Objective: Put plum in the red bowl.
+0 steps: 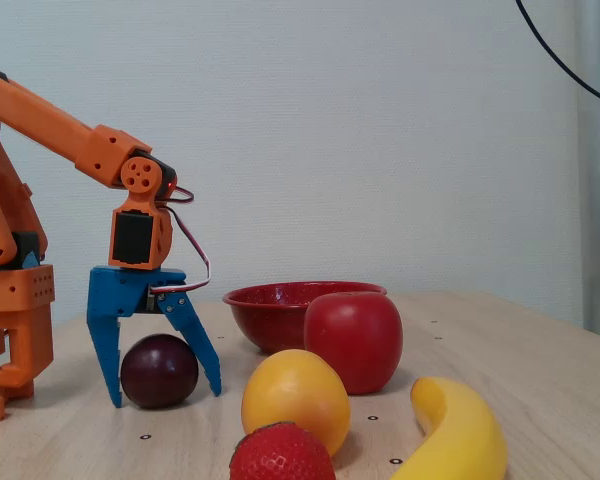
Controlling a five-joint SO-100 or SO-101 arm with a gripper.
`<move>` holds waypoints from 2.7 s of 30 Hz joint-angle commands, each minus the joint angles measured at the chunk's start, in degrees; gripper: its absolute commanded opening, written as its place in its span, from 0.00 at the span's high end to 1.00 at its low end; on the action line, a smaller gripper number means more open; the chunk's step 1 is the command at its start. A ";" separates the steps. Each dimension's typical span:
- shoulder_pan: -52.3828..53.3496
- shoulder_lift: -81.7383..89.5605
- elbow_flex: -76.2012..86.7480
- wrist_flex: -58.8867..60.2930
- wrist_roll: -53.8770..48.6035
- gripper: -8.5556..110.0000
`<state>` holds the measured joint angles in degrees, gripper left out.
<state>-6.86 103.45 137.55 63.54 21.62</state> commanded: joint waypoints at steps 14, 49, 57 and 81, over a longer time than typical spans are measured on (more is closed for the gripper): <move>-1.49 -2.29 -1.58 -2.99 2.64 0.74; 4.83 7.56 -47.20 28.48 -9.49 0.93; 14.77 8.17 -52.12 16.00 -19.34 0.93; 40.96 7.65 -24.79 -25.58 -8.35 0.93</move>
<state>32.78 108.81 116.10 39.11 11.25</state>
